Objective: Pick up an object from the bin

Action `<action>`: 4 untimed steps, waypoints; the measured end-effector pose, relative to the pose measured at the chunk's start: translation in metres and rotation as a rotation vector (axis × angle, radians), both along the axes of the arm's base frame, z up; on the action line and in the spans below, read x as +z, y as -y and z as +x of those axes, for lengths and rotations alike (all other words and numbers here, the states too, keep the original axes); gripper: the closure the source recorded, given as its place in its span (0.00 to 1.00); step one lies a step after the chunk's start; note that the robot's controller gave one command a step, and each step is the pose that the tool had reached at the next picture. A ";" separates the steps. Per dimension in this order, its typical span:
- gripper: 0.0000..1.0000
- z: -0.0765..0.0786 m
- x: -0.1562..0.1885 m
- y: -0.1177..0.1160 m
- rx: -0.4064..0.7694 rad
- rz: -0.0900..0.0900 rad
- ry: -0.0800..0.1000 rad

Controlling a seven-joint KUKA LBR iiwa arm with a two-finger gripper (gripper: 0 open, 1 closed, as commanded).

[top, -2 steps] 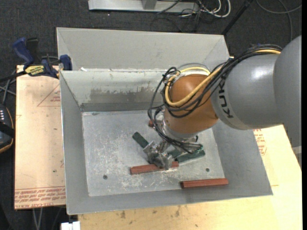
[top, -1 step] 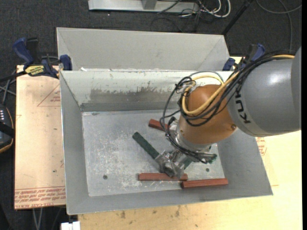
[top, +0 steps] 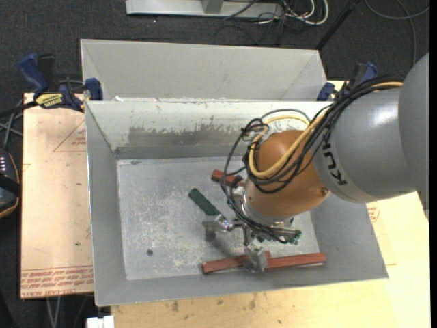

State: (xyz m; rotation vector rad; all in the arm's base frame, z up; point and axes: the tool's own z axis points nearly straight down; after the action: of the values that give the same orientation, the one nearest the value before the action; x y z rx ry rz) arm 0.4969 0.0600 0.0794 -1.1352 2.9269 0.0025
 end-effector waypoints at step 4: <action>0.00 0.002 0.093 0.008 0.012 0.000 0.000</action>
Offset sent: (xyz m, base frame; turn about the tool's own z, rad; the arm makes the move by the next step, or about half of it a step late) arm 0.0000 0.0000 0.0000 0.0000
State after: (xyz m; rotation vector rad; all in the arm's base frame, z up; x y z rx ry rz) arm 0.4992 0.0521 0.1725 -1.1526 2.9204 0.0026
